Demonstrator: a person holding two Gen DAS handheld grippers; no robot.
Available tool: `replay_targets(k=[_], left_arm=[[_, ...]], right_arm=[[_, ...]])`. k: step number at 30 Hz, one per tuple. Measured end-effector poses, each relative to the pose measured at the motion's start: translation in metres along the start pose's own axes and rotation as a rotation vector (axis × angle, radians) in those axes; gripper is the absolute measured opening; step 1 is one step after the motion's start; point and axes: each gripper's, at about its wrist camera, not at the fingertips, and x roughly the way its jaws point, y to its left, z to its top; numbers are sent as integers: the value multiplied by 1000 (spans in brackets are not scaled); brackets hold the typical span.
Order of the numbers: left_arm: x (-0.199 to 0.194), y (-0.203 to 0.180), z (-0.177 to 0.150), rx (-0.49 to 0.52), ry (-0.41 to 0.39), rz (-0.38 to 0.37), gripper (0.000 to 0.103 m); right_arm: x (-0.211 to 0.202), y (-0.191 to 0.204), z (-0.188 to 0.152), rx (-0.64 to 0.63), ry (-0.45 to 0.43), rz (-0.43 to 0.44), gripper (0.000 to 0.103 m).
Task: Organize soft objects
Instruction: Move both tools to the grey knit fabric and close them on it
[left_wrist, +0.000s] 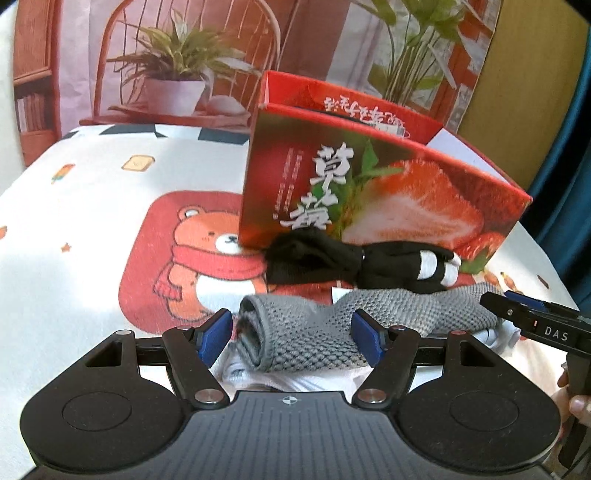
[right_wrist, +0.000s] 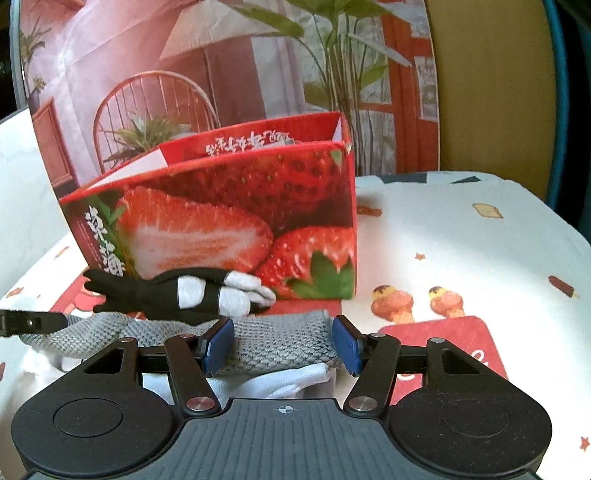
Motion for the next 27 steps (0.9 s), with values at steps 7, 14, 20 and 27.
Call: replay_targets(k=[7, 14, 20, 27], left_arm=[[2, 5, -10, -32, -1, -27, 73], [3, 2, -13, -13, -18, -24, 72], [6, 6, -15, -22, -6, -36, 73], [5, 3, -17, 0, -21, -48, 56]], right_arm=[[5, -3, -6, 0, -2, 6, 57], [6, -2, -8, -9, -9, 12, 59], [9, -6, -8, 4, -3, 27, 60], [11, -12, -8, 34, 2, 51, 62]])
